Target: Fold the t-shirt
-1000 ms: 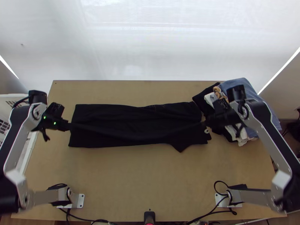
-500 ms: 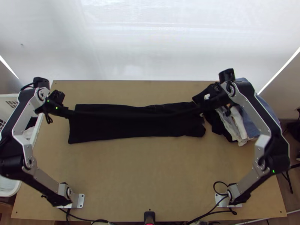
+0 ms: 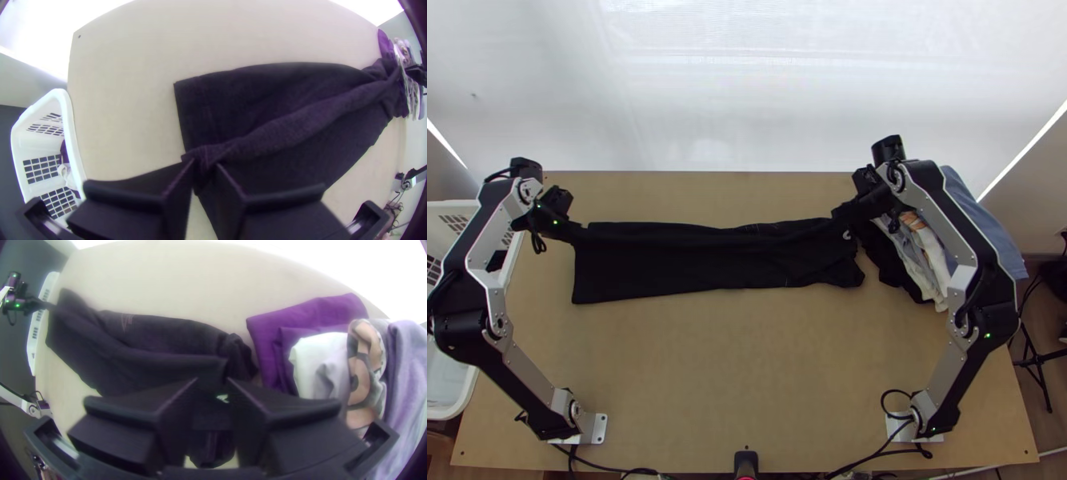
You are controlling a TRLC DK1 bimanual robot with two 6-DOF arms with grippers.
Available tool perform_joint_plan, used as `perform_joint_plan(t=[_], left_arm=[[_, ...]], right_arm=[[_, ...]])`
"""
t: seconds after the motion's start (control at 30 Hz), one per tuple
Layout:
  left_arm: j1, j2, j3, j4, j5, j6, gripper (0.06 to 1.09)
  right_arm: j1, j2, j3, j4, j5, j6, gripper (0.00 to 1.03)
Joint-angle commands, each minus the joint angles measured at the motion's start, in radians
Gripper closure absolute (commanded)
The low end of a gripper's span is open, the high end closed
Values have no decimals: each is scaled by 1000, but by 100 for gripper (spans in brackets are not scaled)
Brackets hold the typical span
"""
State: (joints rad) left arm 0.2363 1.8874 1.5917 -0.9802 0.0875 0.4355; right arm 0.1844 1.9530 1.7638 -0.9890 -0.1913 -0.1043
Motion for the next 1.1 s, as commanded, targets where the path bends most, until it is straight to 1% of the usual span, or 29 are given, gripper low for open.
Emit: perform_joint_plan(t=[0.0, 0.07, 0.13, 0.2, 0.27, 0.37, 0.4, 0.43, 0.47, 0.53, 0.57, 0.63, 0.7, 0.77, 0.87, 0.93, 1.0, 1.07], left_arm=[[-18, 10, 1, -51, -9, 22, 10], [-18, -31, -6, -51, -3, 23, 10], [-11, -76, -6, -52, -5, 11, 10], [5, -117, 10, -54, -5, -15, 10], [32, -152, 10, -54, -5, -26, 10], [72, -203, -4, -52, -3, -30, 10], [83, -220, -15, -46, -2, -34, 10], [90, -237, -24, -43, 0, -41, 10], [103, -251, -30, -41, 0, -50, 10], [121, -255, -30, -48, 1, -95, 10], [132, -251, -30, -71, 21, -101, 10], [169, -221, -21, -149, 138, -129, 11], [192, -195, -27, -224, 245, -133, 11], [213, -192, -55, -230, 322, -136, 11], [221, -169, -90, -261, 376, -110, 11], [221, -146, -111, -261, 390, -101, 11], [224, -116, -119, -262, 432, -78, 11], [233, -94, -124, -242, 452, -57, 11]], right_arm=[[41, -22, 14, 0, 107, 34, 3], [47, -68, 14, 1, 138, 60, 3], [58, -123, 17, 6, 141, 81, 3], [93, -160, 26, 6, 139, 86, 3], [153, -163, 54, 4, 139, 75, 3], [286, -137, 117, -33, 136, 29, 3], [334, -118, 151, -60, 130, 12, 3], [377, -91, 189, -91, 99, -2, 3], [406, -52, 238, -122, 47, 0, 3], [472, 32, 355, -194, 16, -5, 3], [497, 72, 407, -211, 12, -8, 3], [537, 156, 519, -240, 0, -8, 3], [564, 222, 585, -240, -23, -6, 3], [590, 273, 600, -229, -25, -12, 3], [612, 337, 597, -226, -28, -25, 3], [615, 368, 596, -221, -30, -21, 3], [615, 388, 592, -220, -30, -20, 3], [613, 402, 579, -208, -28, -23, 3]])
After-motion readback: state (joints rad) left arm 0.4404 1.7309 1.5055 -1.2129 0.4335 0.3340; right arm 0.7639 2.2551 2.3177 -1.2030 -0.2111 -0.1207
